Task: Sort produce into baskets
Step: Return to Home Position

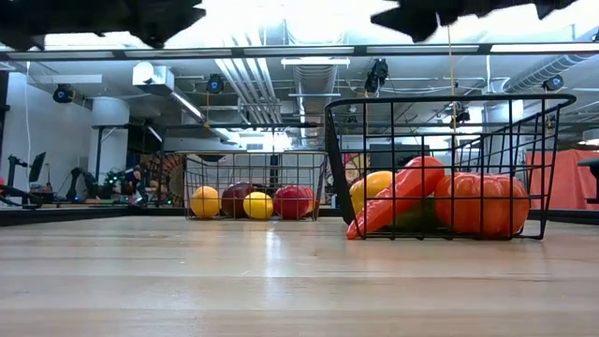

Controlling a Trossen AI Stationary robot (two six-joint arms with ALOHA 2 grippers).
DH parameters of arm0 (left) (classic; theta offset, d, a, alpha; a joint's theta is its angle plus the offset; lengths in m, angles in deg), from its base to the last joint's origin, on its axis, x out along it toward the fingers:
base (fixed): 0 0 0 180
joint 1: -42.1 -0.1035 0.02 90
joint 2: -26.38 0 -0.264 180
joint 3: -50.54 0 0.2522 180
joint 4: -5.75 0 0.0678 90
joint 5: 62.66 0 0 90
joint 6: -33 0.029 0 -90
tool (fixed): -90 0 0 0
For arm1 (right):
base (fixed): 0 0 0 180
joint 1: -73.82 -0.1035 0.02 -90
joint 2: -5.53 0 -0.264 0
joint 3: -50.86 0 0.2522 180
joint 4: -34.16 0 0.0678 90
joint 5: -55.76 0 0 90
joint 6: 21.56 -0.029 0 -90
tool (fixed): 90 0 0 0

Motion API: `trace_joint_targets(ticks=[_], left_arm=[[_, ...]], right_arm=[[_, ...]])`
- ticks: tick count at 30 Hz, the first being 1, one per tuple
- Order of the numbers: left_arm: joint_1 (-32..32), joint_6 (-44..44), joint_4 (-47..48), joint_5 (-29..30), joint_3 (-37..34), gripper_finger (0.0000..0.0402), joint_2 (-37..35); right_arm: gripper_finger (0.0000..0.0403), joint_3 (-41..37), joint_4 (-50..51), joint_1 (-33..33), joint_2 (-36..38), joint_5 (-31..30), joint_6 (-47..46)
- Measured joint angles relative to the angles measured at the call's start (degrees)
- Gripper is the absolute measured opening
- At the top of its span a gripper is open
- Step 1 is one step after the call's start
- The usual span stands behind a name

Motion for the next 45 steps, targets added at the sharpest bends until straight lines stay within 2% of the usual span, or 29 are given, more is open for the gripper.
trace_joint_targets(ticks=[6,16,22,28,32,36,39,41,45], left_arm=[[0.0,-2.18,0.48,0.09,-7.61,0.0231,-11.45],[0.0,-5.85,0.2,1.87,-18.45,0.0231,-25.4],[0.0,-7.35,6.03,4.77,-19.08,0.0231,-29.99],[0.0,-5.93,8.77,5.81,-19.08,0.0231,-31.56],[0.01,-6.3,12.47,12.93,-18.92,0.0231,-31.29],[0.0,-14.64,16.47,22.04,-18.75,0.0231,-30.66],[0.05,-17.25,18.98,22.64,-18.71,0.0231,-30.42],[0.09,-17.38,19.34,22.67,-18.71,0.0231,-30.05],[0.02,-17.37,20.35,22.91,-18.78,0.0231,-29.43]], right_arm=[[0.0325,-7.59,-4.8,0.16,6.62,-0.17,-1.16],[0.0325,-21.38,-5.94,0.18,25.39,-1.95,-3.42],[0.0325,-27.8,-4.62,0.16,38.5,-2.08,-4.0],[0.0325,-29.38,5.95,0.16,52.35,-1.41,-4.44],[0.0325,-27.55,12.31,0.12,52.68,-1.32,-2.93],[0.0325,-28.69,8.7,0.15,51.5,4.08,-2.42],[0.0325,-33.5,0.19,0.14,51.51,8.29,-0.6],[0.0325,-36.95,-3.95,0.16,52.04,8.41,0.91],[0.0325,-36.96,0.52,0.16,52.12,7.0,4.37]])
